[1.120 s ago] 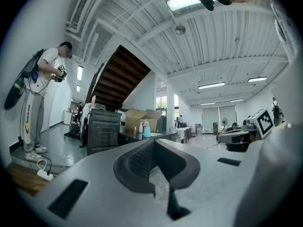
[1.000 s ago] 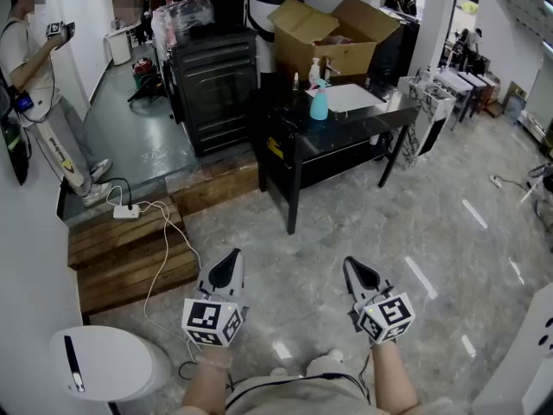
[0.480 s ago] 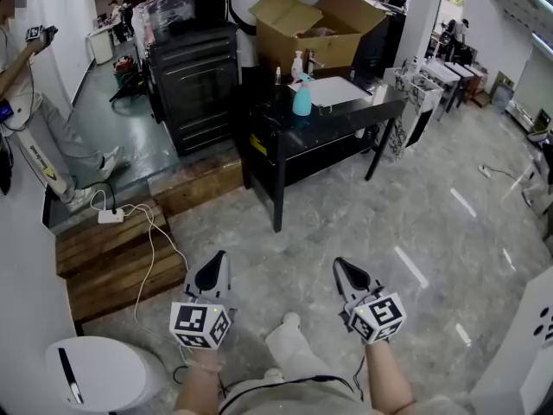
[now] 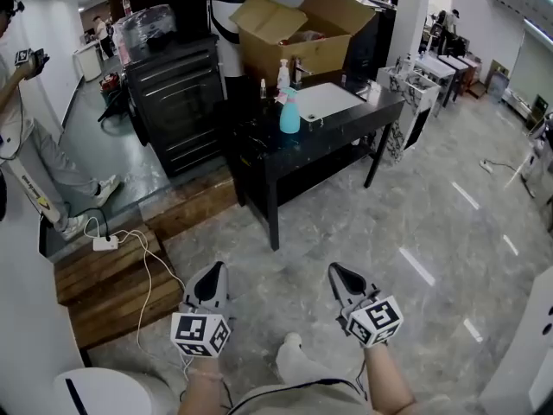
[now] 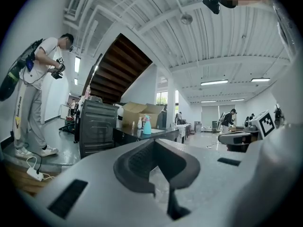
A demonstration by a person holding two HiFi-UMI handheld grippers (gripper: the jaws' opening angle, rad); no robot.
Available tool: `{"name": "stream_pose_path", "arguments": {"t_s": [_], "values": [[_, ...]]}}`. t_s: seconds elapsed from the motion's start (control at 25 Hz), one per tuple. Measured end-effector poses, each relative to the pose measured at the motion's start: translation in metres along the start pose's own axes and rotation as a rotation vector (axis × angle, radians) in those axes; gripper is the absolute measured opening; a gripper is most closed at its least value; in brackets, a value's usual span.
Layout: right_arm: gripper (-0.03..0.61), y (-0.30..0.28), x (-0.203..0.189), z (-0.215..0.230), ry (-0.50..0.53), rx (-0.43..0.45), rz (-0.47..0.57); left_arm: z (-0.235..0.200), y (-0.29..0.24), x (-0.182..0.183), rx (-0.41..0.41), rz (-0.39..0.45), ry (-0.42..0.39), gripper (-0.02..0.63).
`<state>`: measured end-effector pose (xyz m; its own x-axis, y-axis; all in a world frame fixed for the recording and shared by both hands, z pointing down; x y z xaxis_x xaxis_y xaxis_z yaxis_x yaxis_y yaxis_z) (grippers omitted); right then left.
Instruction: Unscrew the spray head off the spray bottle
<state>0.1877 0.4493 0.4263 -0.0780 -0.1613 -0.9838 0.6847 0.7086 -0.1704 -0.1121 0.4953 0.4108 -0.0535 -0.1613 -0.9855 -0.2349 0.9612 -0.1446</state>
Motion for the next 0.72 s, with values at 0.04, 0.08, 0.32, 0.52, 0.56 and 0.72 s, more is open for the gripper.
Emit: {"name": "stream_pose_path", "arguments": {"t_s": [0.04,0.08,0.32,0.52,0.56,0.72], "values": [[0.006,-0.007,0.002,0.007,-0.003,0.003,0.0,-0.002,-0.01,0.003,0.001,0.0,0.002,0.005],[0.006,-0.014,0.004,0.014,-0.005,0.007,-0.001,-0.004,-0.019,0.006,0.002,-0.001,0.003,0.005],[0.02,-0.053,0.01,0.054,-0.042,0.032,-0.012,-0.01,-0.071,0.014,0.012,-0.032,0.005,0.005],[0.04,-0.082,0.015,0.084,-0.047,0.052,-0.012,-0.019,-0.11,0.021,0.031,-0.026,0.034,0.005],[0.043,-0.086,0.016,0.09,-0.047,0.055,-0.012,-0.02,-0.118,0.022,0.031,-0.024,0.035,0.005],[0.061,-0.101,0.018,0.111,-0.051,0.061,-0.011,-0.018,-0.15,0.024,0.02,-0.021,0.04,0.005]]}}
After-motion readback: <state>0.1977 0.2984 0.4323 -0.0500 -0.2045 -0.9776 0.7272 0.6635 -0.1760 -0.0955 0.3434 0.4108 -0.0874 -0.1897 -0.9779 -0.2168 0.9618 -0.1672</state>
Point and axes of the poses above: the fingertips, and each gripper's own axes: y backward along the fingers, z to its right, x out of its top, the point moved 7 cm from there along y, backward along the fingers, and after that the axes turned 5 degrees about -z, right-handed, at the moved point
